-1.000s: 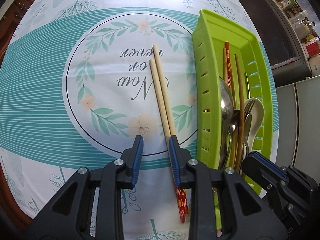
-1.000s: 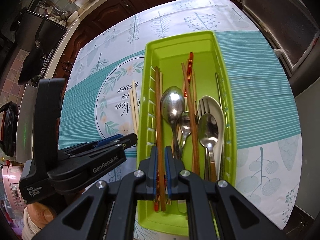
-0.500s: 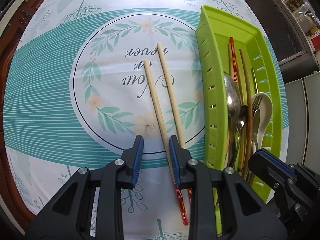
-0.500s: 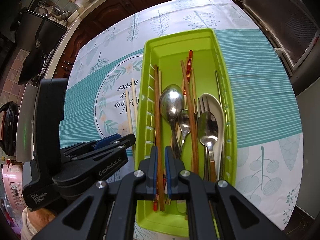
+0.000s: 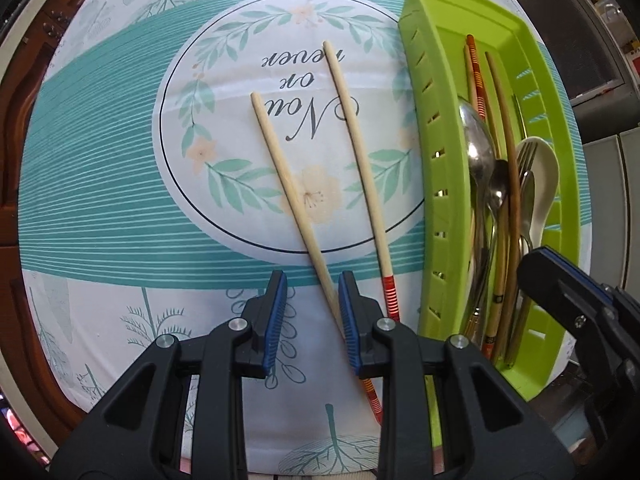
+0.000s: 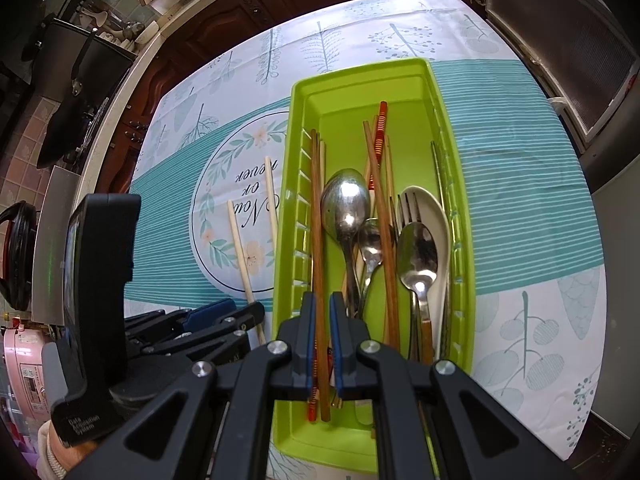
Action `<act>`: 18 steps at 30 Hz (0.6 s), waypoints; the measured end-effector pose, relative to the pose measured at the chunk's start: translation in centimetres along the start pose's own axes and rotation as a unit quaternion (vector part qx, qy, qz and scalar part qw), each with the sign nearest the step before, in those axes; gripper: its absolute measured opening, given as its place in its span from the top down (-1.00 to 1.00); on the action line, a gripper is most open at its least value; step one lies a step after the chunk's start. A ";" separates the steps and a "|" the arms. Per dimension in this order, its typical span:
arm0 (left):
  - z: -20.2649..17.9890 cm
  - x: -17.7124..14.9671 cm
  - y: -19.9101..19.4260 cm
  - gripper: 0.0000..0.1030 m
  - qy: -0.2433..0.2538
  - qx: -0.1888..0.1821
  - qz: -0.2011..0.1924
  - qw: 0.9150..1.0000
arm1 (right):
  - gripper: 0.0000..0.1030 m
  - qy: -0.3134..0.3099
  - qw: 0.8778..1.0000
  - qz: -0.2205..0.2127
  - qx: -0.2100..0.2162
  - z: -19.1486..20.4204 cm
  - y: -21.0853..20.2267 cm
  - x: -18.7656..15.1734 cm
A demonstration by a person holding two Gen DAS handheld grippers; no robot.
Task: Organize utensils
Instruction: 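Close the left gripper on a light red-tipped chopstick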
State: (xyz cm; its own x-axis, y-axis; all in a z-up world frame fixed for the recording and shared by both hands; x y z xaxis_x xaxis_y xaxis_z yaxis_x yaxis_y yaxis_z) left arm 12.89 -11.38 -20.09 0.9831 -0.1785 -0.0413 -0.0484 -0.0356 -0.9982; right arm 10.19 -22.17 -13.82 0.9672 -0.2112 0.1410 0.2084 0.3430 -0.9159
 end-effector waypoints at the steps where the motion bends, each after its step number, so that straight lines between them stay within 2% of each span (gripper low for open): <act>1: -0.2 -0.5 0.2 0.54 0.003 0.007 -0.005 1.000 | 0.87 0.000 1.000 -0.001 0.000 0.1 0.0 0.0; 3: -0.7 -1.2 0.1 0.61 0.006 0.009 -0.012 1.000 | 0.87 0.000 1.000 -0.001 -0.001 0.1 -0.1 -0.1; 5: -1.0 -1.7 0.1 0.84 0.008 0.004 -0.007 1.000 | 0.87 -0.001 1.000 -0.001 -0.002 0.1 -0.1 -0.2; 7: -0.6 -2.1 0.1 0.94 0.000 -0.017 -0.002 1.000 | 0.87 -0.003 1.000 -0.001 0.000 0.2 -0.2 -0.2; 12: 1.5 -3.3 -0.3 0.94 -0.024 -0.051 0.000 0.998 | 0.87 -0.021 1.000 0.000 0.002 1.6 -0.4 -0.3; 18: 3.7 -4.2 -2.2 0.94 -0.041 -0.058 -0.027 0.997 | 0.87 -0.053 0.999 0.003 -0.003 4.6 -0.3 0.8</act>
Point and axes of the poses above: each gripper's, at about its wrist camera, not at the fingertips, and y roughly the way its jaws point, z to its left, x to its top, the point moved 5 cm from there along y, roughly the way its jaws point, and after that the axes turned 4 degrees about z, right-handed, at the moved point
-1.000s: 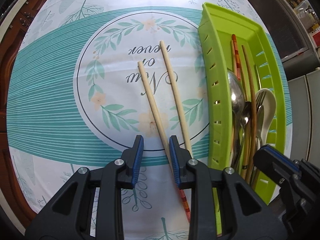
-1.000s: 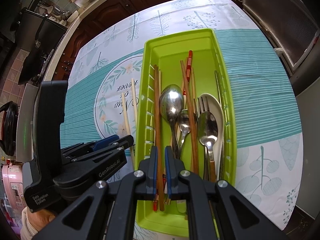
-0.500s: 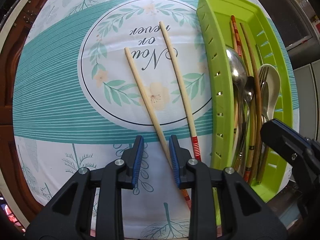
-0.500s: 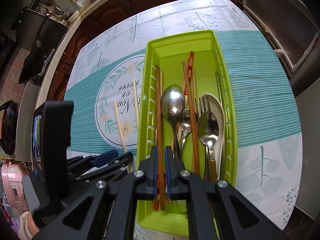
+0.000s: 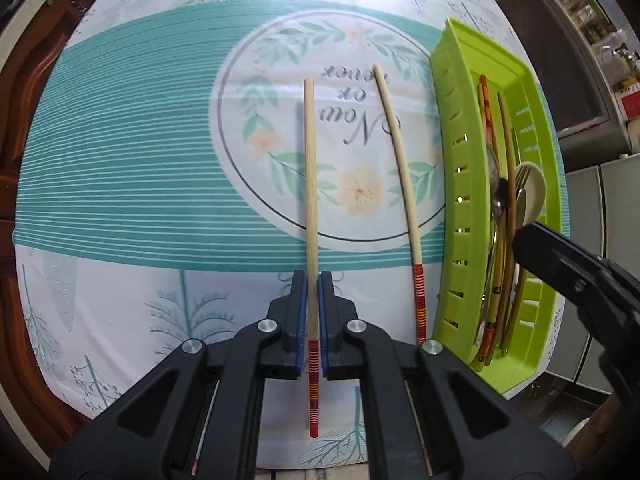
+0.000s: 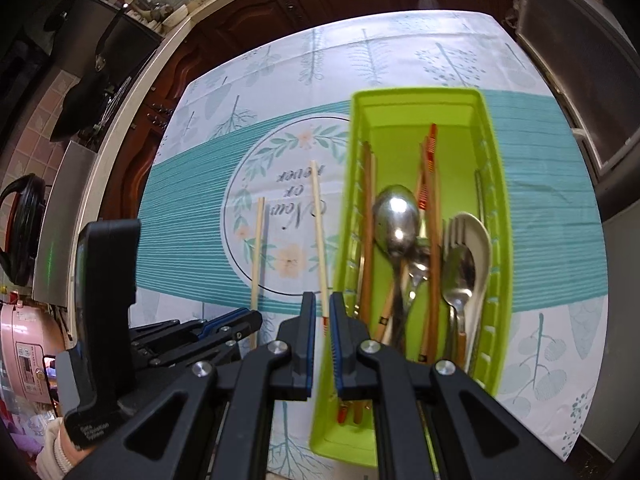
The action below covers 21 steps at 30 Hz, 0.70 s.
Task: Organize utensils
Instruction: 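Close the left gripper on a light red-tipped chopstick, then close the right gripper on the other light red-tipped chopstick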
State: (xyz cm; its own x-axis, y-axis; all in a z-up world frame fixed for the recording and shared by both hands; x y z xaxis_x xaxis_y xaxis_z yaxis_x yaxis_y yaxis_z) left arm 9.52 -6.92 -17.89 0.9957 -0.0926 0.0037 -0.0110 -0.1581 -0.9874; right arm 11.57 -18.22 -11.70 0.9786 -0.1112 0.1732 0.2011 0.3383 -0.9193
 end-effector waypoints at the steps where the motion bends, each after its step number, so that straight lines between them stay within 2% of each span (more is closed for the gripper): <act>1: 0.3 -0.1 -0.3 0.94 -0.003 -0.002 -0.004 1.000 | 0.87 -0.004 1.000 0.003 -0.001 0.4 0.2 0.3; 7: 2.4 0.3 -1.8 0.94 -0.016 -0.016 -0.011 1.000 | 0.87 -0.014 0.998 0.053 -0.030 2.3 3.4 2.4; 12: 5.0 1.4 -1.9 0.94 -0.027 -0.028 -0.008 0.999 | 0.87 -0.006 0.992 0.095 -0.080 2.2 6.4 3.6; 14: 6.1 2.0 -1.9 0.94 -0.033 -0.033 -0.005 0.999 | 0.85 -0.005 0.990 0.108 -0.091 2.2 7.3 3.8; 16: 6.7 2.2 -1.7 0.94 -0.038 -0.037 -0.003 0.999 | 0.72 -0.003 0.987 0.116 -0.109 2.2 7.9 3.9; 21: 7.7 3.8 -1.0 0.94 -0.044 -0.046 -0.003 0.998 | 0.71 -0.005 0.980 0.132 -0.150 2.1 9.2 4.0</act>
Point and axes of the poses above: each gripper's, at about its wrist camera, not at the fingertips, and y roughly the way its jaws point, z to its left, x to its top, the point moved 5 cm from there along y, roughly the way its jaws point, and after that the axes turned 4 degrees about z, right-handed, at the moved point
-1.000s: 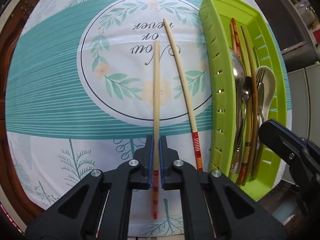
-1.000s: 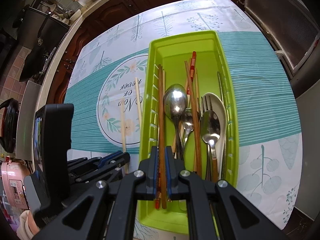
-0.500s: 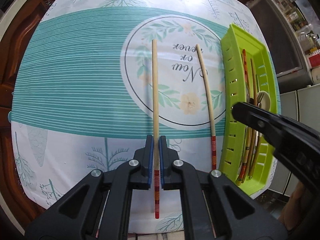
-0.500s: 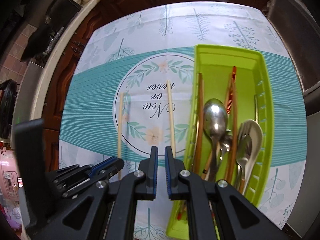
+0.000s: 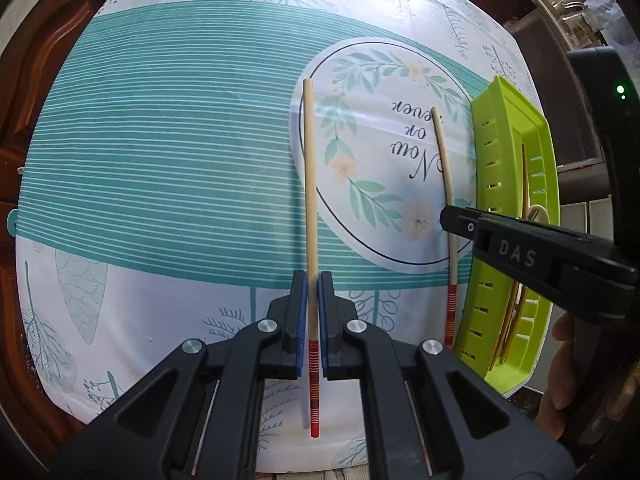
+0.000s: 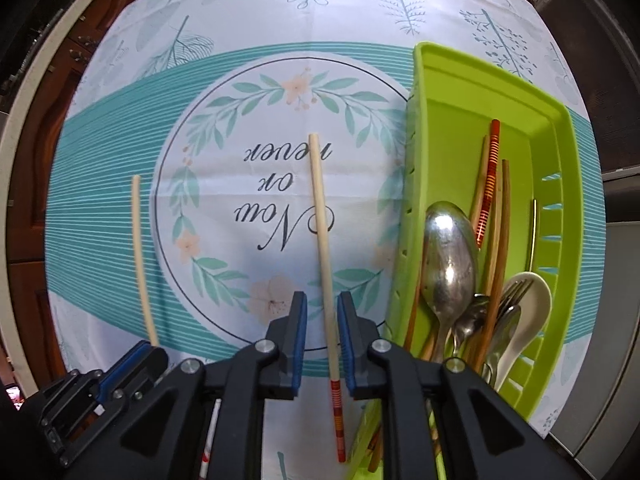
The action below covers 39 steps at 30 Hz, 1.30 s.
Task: Organize utensils
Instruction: 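Close the right gripper on the other light red-tipped chopstick, then carry both red-tipped chopsticks over the green tray and lower them in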
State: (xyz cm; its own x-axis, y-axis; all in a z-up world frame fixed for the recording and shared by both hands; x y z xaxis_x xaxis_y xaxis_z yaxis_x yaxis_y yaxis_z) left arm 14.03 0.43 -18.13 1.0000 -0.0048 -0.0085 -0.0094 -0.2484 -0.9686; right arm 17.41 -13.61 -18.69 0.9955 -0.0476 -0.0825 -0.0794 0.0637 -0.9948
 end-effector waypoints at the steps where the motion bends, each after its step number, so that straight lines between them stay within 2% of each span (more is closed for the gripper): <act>1: 0.1 0.2 0.1 0.94 -0.001 -0.002 0.000 1.000 | 0.71 -0.001 1.000 0.003 -0.003 0.2 0.2 0.1; 8: 0.3 0.8 0.6 0.94 -0.002 -0.007 0.001 1.000 | 0.71 -0.017 0.999 0.028 -0.033 1.0 0.9 0.4; 15: 0.3 0.8 0.6 0.94 0.000 -0.014 0.002 1.000 | 0.71 -0.030 0.998 0.045 -0.037 1.8 1.1 0.8; 18: -0.1 0.7 0.7 0.94 0.005 -0.014 0.004 1.000 | 0.90 -0.046 0.998 0.030 -0.042 2.8 1.3 0.5; 20: -0.5 0.6 0.8 0.94 0.011 -0.015 0.005 1.000 | 0.90 -0.050 0.998 0.017 -0.042 3.1 1.2 0.2; 27: -2.4 0.3 -0.1 0.94 0.027 -0.013 -0.002 1.000 | 0.91 -0.044 0.998 0.004 0.054 3.3 -0.1 -1.5; 33: -5.3 0.1 -2.1 0.94 0.051 -0.020 -0.011 0.998 | 0.91 -0.030 0.991 -0.021 0.130 1.1 -4.1 -3.0; 39: -11.6 0.6 -4.3 0.94 0.088 -0.047 -0.026 0.995 | 0.91 -0.006 0.985 -0.079 0.155 -3.2 -9.5 -3.7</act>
Point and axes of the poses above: each gripper's, at about its wrist camera, not at the fingertips, and y roughly the way its jaws point, z to its left, x to its top, the point moved 5 cm from there along y, roughly the way its jaws point, and after that the axes turned 4 degrees about z, right-handed, at the moved point
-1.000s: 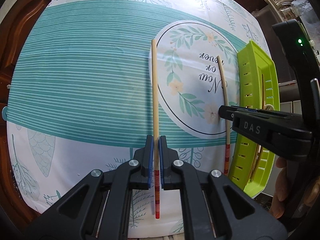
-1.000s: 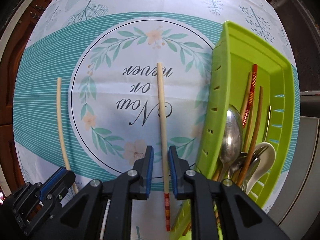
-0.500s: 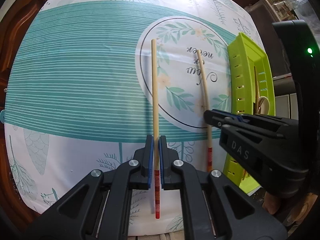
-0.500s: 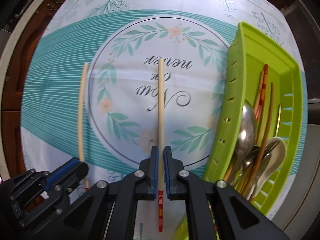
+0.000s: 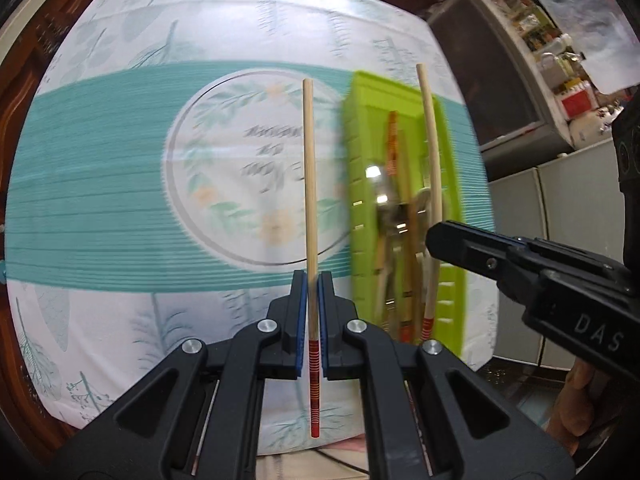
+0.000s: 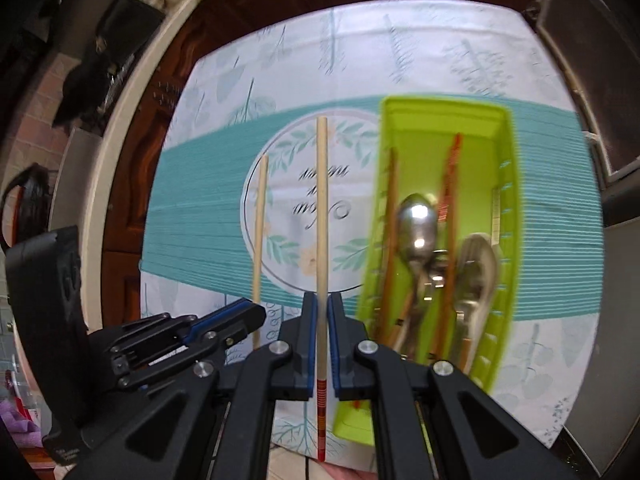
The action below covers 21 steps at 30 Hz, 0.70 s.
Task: Organize utensils
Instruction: 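Carry both red-tipped chopsticks over the green tray and lower them in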
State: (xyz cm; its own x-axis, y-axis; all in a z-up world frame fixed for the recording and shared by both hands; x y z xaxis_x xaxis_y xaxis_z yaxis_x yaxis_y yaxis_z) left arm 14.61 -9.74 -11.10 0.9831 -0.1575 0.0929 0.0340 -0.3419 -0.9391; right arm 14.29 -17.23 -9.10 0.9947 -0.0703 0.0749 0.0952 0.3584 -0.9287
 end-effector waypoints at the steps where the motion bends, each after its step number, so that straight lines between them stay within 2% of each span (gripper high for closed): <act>1: -1.1 0.4 -0.2 0.94 0.004 -0.004 -0.004 1.000 | 0.91 0.003 1.000 -0.010 -0.004 -0.6 -0.9 0.1; 4: -4.2 1.8 -0.2 0.94 0.015 -0.013 -0.015 1.000 | 0.90 0.022 0.998 -0.041 -0.036 -3.2 -2.5 0.6; 8: -6.9 3.0 1.4 0.94 0.018 -0.009 -0.014 1.000 | 0.90 0.050 0.996 -0.046 -0.054 -7.2 -2.4 0.7; 13: -7.4 2.9 3.9 0.94 0.023 0.014 -0.004 1.000 | 0.88 0.059 0.996 -0.029 -0.053 -9.4 -0.7 0.1; 17: -6.8 2.3 4.4 0.92 0.035 0.032 -0.001 0.999 | 0.87 0.073 0.996 -0.021 -0.036 -10.3 0.3 -0.3; 20: -6.2 1.8 3.9 0.69 0.042 0.041 -0.006 0.998 | 0.87 0.077 0.997 -0.019 -0.022 -10.1 0.5 -0.5; 21: -5.9 1.7 3.7 0.48 0.043 0.045 -0.010 0.998 | 0.87 0.076 0.997 -0.019 -0.017 -10.0 0.6 -0.6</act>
State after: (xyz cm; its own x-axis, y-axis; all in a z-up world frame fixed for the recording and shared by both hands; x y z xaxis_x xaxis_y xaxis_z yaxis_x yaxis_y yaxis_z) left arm 15.34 -16.72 -12.42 0.9631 -0.2318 0.1371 0.0738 -0.2622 -0.9622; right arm 13.36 -26.25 -13.35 0.9727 -0.2248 0.0575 0.1295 0.3203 -0.9384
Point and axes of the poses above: each gripper's, at about its wrist camera, not at the fingertips, and y roughly the way its jaws point, z to its left, x to its top, the point moved 5 cm from there along y, roughly the way its jaws point, and after that the axes turned 4 degrees about z, right-handed, at the moved point
